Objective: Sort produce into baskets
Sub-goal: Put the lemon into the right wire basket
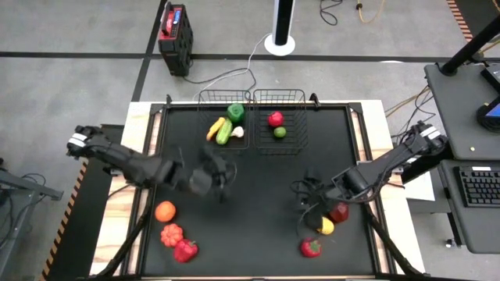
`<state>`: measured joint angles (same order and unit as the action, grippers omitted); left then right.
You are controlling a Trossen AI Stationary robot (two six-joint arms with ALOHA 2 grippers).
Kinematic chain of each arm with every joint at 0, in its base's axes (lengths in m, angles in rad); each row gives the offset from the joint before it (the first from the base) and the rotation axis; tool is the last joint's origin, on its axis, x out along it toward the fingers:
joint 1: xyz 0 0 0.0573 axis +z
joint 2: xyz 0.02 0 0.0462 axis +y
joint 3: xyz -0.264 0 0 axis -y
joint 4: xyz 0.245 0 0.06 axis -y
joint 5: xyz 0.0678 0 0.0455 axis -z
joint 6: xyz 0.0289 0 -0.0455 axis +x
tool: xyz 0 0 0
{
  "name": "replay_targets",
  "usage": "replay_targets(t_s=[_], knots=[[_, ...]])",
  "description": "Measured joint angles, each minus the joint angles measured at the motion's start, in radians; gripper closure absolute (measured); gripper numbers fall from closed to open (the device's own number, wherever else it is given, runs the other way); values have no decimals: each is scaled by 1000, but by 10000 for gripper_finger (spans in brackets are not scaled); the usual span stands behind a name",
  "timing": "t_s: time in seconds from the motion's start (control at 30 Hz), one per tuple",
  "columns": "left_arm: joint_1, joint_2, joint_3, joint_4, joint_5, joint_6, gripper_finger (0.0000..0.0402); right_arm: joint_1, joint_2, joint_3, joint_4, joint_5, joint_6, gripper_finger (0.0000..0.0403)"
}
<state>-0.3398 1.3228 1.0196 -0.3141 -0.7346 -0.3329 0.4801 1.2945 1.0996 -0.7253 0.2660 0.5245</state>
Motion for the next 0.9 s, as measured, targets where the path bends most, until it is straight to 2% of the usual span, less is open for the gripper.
replay_targets(t_s=[0.13, 0.33, 0.6, 0.9], knots=[[-129, 25, -8, -3, -68, -87, 333, 3, 78, 73, -99, -72, -16, 76], [-230, 47, -8, -3, -69, -194, 333, 25, 156, 148, -273, -175, 9, 76], [-262, 48, -8, -1, -69, -249, 333, 113, 159, 157, -403, -241, 70, 76], [-262, 48, -8, -2, -71, -249, 333, 261, 178, 126, -400, -273, 240, 76]])
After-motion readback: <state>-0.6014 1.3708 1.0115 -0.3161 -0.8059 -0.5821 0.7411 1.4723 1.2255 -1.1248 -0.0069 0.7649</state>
